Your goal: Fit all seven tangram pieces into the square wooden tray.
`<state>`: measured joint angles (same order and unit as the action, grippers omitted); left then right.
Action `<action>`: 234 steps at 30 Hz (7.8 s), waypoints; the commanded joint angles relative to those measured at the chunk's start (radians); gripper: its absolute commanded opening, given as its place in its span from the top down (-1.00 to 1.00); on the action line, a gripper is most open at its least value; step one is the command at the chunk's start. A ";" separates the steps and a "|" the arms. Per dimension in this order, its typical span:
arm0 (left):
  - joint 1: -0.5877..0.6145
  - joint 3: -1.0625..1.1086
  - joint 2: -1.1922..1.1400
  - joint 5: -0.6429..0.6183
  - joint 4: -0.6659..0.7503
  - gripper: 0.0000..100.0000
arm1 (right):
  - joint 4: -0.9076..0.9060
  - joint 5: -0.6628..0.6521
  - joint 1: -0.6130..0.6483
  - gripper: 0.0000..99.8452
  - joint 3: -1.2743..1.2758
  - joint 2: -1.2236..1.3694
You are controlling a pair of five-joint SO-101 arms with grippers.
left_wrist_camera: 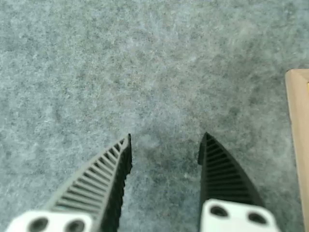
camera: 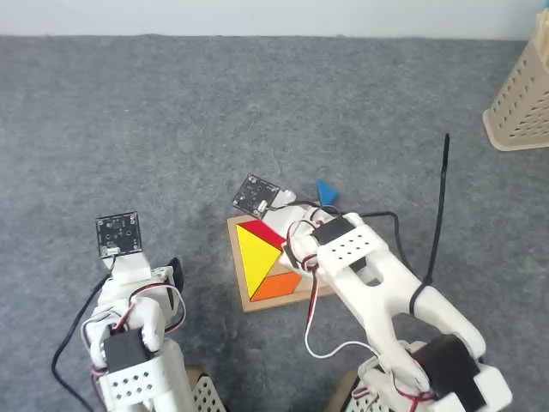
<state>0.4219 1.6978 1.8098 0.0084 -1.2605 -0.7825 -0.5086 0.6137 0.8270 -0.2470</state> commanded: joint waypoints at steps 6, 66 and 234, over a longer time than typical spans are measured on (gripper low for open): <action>-0.003 -0.013 0.015 0.005 -0.005 0.57 | 0.030 0.012 -0.010 0.96 0.015 -0.002; -0.003 -0.013 0.015 0.005 -0.005 0.57 | -0.110 0.288 -0.246 0.55 -0.769 0.633; -0.003 -0.013 0.014 0.005 -0.005 0.57 | 0.013 0.153 -0.311 0.64 -0.571 0.555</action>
<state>0.4219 1.6978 1.8098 0.0084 -1.2605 -0.7856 -0.2693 0.3115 0.3268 0.2823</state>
